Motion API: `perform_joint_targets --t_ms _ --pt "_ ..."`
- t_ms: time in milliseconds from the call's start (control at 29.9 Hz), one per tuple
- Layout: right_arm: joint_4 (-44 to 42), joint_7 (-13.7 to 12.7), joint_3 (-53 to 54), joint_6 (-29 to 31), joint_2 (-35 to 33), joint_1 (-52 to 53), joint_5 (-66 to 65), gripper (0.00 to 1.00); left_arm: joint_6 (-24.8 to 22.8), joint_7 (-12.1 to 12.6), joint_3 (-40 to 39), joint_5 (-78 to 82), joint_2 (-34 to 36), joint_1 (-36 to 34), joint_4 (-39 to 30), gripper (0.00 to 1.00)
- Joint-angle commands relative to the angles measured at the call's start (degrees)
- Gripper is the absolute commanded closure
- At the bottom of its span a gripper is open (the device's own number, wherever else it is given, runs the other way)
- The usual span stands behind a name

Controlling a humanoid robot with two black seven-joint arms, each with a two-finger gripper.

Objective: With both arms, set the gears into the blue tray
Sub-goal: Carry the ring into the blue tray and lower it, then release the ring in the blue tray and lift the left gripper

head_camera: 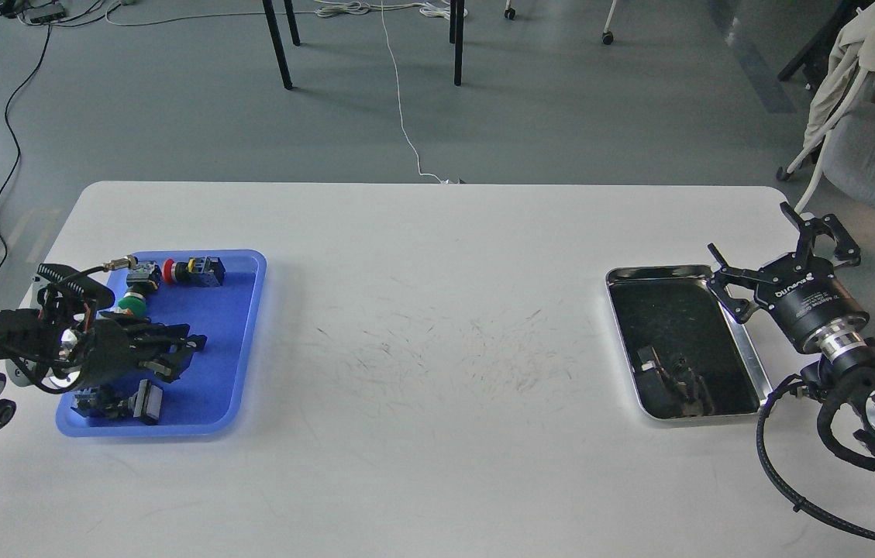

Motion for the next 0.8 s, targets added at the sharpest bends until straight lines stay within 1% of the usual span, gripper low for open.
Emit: perform_joint_targets --t_ms 0,67,100,201,334,435,568,702,769 --pt "0.0 -0.07 -0.01 0.0 0.01 0.08 -0.07 0.03 0.6 0.0 -0.1 -0.36 0.07 -1.03 0.01 0.37" --pt "0.0 0.02 -0.01 0.0 0.01 0.34 -0.16 0.03 0.68 0.0 -0.28 -0.54 0.07 -1.74 0.01 0.27" --pt "0.0 0.02 -0.01 0.0 0.01 0.43 -0.33 0.03 0.68 -0.09 -0.28 -1.06 0.16 -2.09 0.01 0.24" --pt "0.08 0.02 -0.01 0.0 0.01 0.61 -0.33 0.03 0.6 0.0 -0.19 -5.44 0.16 -4.72 -0.08 0.18" --pt "0.26 -0.07 -0.01 0.0 -0.25 1.22 -0.42 0.03 0.42 0.52 -0.28 -16.33 0.42 -8.67 -0.17 0.12" --pt "0.61 -0.07 -0.01 0.0 -0.69 1.92 -1.65 0.03 0.51 1.22 -0.63 -27.13 0.16 -10.52 -0.17 0.09" --pt "2.63 -0.07 0.25 0.0 -2.09 3.07 -4.37 0.03 1.73 3.77 -1.33 -46.98 -1.77 -10.79 -0.17 0.07" --pt "7.37 -0.51 -0.19 0.0 -7.71 6.14 -4.55 0.03 5.51 4.39 -3.44 -69.04 -5.37 -11.05 -0.25 0.06" --pt "9.31 -0.69 -0.62 0.0 -11.31 7.63 -5.08 0.03 7.01 5.7 -4.41 -79.94 -8.35 -12.02 -0.25 0.05"
